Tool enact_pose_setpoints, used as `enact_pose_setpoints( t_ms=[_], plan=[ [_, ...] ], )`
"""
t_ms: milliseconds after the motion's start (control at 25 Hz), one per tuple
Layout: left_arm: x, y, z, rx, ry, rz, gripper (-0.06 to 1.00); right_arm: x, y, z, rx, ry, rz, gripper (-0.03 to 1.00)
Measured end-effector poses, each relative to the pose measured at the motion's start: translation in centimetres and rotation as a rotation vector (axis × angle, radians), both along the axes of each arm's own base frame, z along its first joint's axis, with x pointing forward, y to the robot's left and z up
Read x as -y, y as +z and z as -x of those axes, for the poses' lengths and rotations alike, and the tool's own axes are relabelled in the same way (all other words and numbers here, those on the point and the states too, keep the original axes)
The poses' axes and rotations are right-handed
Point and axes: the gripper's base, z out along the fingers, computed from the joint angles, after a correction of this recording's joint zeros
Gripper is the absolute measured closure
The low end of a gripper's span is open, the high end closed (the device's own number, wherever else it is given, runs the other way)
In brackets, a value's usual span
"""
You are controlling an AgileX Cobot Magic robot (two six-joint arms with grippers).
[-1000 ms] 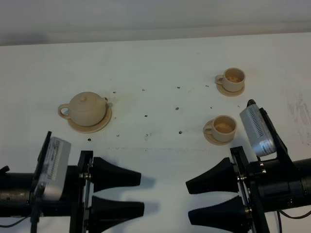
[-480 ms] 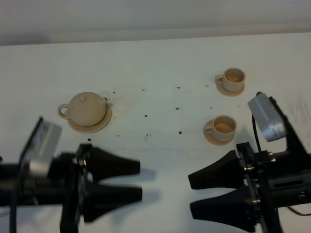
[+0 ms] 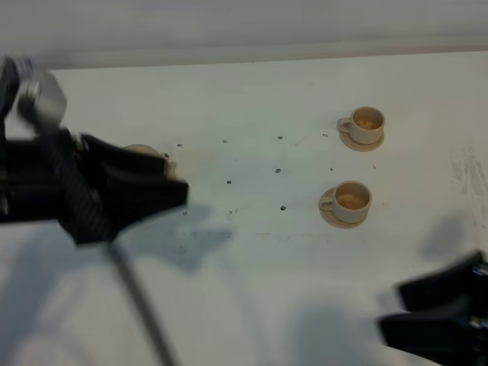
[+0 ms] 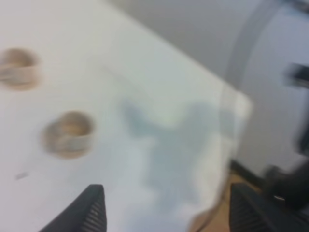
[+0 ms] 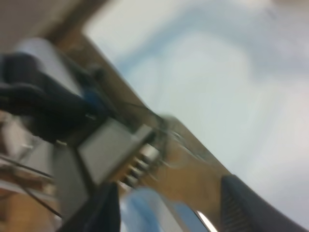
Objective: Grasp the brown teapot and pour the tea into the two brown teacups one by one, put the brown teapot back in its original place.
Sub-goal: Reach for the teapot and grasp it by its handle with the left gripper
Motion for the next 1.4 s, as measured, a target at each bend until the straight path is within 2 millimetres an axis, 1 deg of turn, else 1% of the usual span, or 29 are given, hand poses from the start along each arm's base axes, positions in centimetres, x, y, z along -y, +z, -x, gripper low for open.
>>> enact_pose_setpoints(
  t_ms=[120, 240, 360, 480, 600, 720, 800, 920, 1160, 1240, 1400],
  plan=[
    [-0.6, 1.0, -1.0, -0.003, 0.093, -0.067, 0.40, 2.1, -0.3, 1.7, -0.019, -0.146, 0.133, 0.48],
    [-0.8, 1.7, -1.8, -0.002, 0.140, -0.091, 0.40, 4.2, -0.6, 3.2, -0.010, -0.278, 0.253, 0.49],
    [-0.8, 2.0, -2.5, -0.013, 0.166, -0.089, 0.40, 5.9, -0.6, 4.9, 0.081, -0.344, 0.314, 0.50],
    [-0.7, 2.0, -3.3, -0.020, 0.179, -0.091, 0.40, 6.7, -0.8, 6.3, 0.193, -0.366, 0.288, 0.50],
    [-0.6, 2.0, -4.1, -0.031, 0.190, -0.089, 0.40, 7.1, -1.5, 6.9, 0.276, -0.396, 0.260, 0.50],
    [-0.5, 1.9, -4.9, -0.046, 0.195, -0.089, 0.40, 7.6, -3.1, 6.9, 0.291, -0.443, 0.271, 0.50],
    [-0.3, 1.9, -5.4, -0.050, 0.193, -0.092, 0.40, 7.9, -3.5, 7.0, 0.285, -0.482, 0.280, 0.50],
    [0.6, 2.0, -6.1, -0.049, 0.163, -0.095, 0.40, 8.1, -3.5, 7.0, 0.285, -0.511, 0.276, 0.50],
    [3.6, 2.5, -7.2, -0.043, 0.093, -0.138, 0.40, 8.0, -3.5, 7.0, 0.281, -0.513, 0.267, 0.50],
    [4.6, 2.4, -7.8, -0.054, 0.089, -0.181, 0.40, 8.0, -3.5, 7.0, 0.281, -0.512, 0.260, 0.50],
    [6.7, 1.1, -9.4, -0.087, 0.085, -0.287, 0.40, 8.0, -3.4, 7.4, 0.292, -0.552, 0.233, 0.50]
  ],
)
